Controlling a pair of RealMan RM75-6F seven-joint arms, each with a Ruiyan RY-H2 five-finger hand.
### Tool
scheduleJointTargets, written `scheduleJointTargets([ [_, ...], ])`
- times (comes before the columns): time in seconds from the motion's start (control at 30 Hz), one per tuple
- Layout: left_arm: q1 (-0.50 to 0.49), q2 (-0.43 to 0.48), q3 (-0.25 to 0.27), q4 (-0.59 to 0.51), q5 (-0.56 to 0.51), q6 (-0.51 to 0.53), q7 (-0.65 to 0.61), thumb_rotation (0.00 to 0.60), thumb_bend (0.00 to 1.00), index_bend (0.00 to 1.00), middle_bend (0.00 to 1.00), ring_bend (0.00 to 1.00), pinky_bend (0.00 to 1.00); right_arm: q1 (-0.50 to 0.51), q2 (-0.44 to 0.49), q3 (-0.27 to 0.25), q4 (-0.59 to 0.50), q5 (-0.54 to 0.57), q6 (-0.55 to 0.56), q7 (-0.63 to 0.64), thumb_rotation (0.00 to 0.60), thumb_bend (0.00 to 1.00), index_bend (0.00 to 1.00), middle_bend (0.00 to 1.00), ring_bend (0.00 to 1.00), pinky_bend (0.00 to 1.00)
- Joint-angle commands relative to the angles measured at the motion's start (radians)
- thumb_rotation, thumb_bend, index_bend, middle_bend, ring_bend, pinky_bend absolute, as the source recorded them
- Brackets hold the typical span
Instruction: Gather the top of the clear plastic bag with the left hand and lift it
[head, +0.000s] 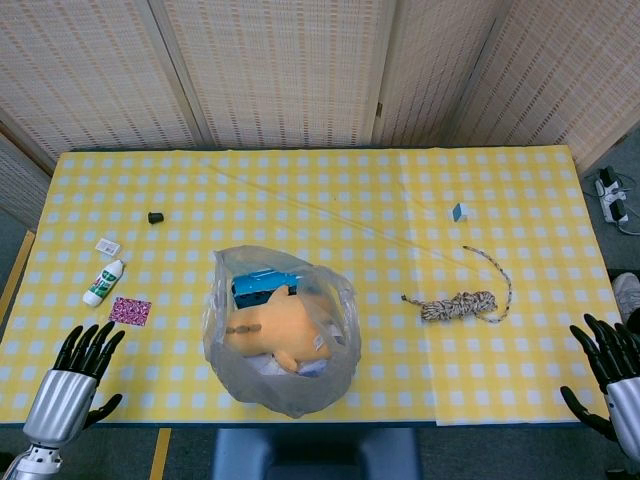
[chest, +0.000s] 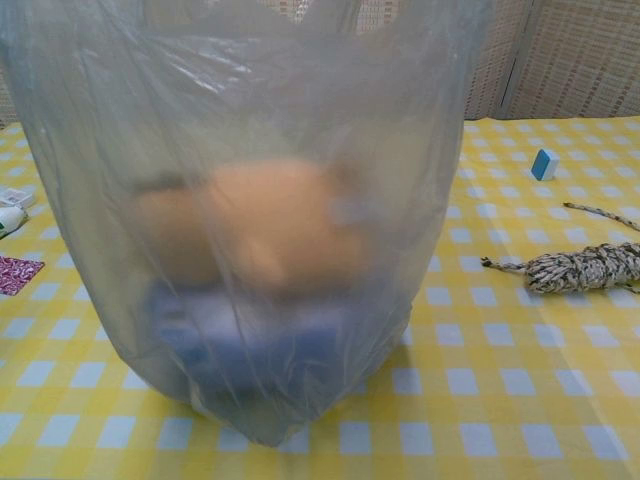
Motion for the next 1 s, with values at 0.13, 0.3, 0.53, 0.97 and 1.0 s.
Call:
scheduleJointTargets([
  [0.13, -0.003, 0.006, -0.003, 0.000, -0.006, -0.007, -0.020, 0.600, 0.20, 0.02, 0.06, 0.00, 0.00, 0.013, -0.009, 0.004, 0.007, 0.005, -0.027, -0.005, 0.600, 0.34, 0.00, 0.00, 0.00, 0.00],
  [0.3, -0.052, 0.030, 0.028, 0.016, 0.089, -0.005, -0.259, 0.600, 0.20, 0.05, 0.08, 0.02, 0.00, 0.013, -0.006, 0.002, 0.004, 0.000, -0.024, 0.008, 0.600, 0.34, 0.00, 0.00, 0.00, 0.00],
  [0.53, -0.161, 0.033, 0.014, 0.114, 0.226, 0.075, -0.594, 0.600, 0.15, 0.16, 0.18, 0.10, 0.11, 0.031, 0.001, -0.006, -0.006, -0.001, -0.064, 0.017, 0.600, 0.34, 0.00, 0.00, 0.00, 0.00],
  [0.97, -0.373, 0.195, -0.006, -0.090, 0.228, -0.092, -0.858, 0.600, 0.13, 0.13, 0.17, 0.05, 0.07, 0.059, 0.006, -0.006, -0.003, 0.030, -0.129, 0.047, 0.600, 0.34, 0.00, 0.00, 0.00, 0.00],
  [1.0, -0.379, 0.194, -0.012, -0.089, 0.230, -0.088, -0.857, 0.600, 0.12, 0.13, 0.17, 0.05, 0.07, 0.059, 0.006, -0.006, -0.003, 0.031, -0.129, 0.048, 0.600, 0.34, 0.00, 0.00, 0.00, 0.00],
])
